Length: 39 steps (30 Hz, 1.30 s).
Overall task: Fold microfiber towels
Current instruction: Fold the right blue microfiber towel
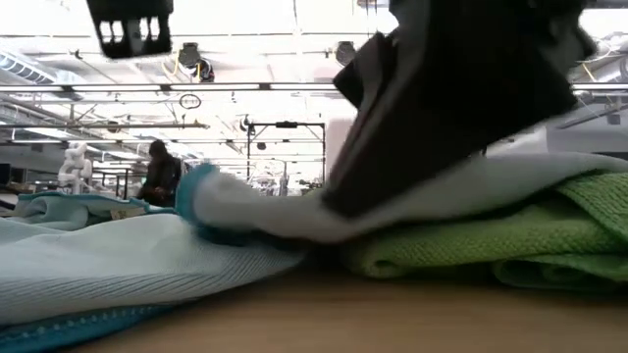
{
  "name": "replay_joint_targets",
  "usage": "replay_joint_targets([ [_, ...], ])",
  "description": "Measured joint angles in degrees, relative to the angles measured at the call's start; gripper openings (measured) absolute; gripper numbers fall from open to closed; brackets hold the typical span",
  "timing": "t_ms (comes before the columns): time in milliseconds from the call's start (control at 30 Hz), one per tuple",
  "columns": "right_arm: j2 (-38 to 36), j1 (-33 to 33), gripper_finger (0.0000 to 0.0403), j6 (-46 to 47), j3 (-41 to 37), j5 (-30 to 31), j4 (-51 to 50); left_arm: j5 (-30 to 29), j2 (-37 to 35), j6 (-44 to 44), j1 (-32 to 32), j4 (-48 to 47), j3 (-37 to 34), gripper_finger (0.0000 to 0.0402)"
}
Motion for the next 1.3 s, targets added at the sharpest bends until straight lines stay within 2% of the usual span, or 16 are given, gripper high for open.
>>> replay_joint_targets([
  [167, -3.0, -0.1, 0.0001, 6.0, 0.0, 1.8, -0.1, -11.4, 0.0, 16.4, -7.6, 2.2, 1.1, 0.0204],
  [333, -5.3, -0.7, 0.0001, 6.9, 0.0, 1.6, -0.4, -23.7, 0.7, 26.3, -11.9, 3.0, 1.1, 0.0268],
  [400, -5.9, -1.2, 0.0001, 7.5, 0.0, 1.6, -1.0, -26.4, 1.8, 29.3, -12.3, 2.7, 1.1, 0.0299],
  [500, -6.6, -2.1, 0.0001, 7.7, 0.0, 1.6, -2.4, -27.3, 4.6, 35.5, -11.8, 5.9, 1.0, 0.0337],
  [600, -7.2, -3.1, 0.0001, 7.7, 0.0, 1.6, -2.8, -27.1, 8.3, 40.2, -11.2, 9.8, 1.0, 0.0353],
  [700, -7.2, -3.9, 0.0, 7.7, 0.0, 1.5, -2.7, -26.6, 11.5, 42.4, -10.3, 11.6, 1.0, 0.0347],
  [833, -7.2, -4.8, 0.0, 8.8, 0.0, 1.4, -2.7, -25.2, 14.7, 40.8, -8.8, 11.7, 1.0, 0.0314],
  [1000, -7.2, -5.4, 0.0, 9.4, 0.0, 1.4, -2.8, -23.6, 17.1, 36.6, -7.3, 12.5, 1.0, 0.0275],
  [1300, -7.2, -5.2, 0.0, 9.8, 0.0, 1.4, -3.7, -23.5, 19.7, 26.5, -5.3, 11.9, 1.0, 0.0228],
])
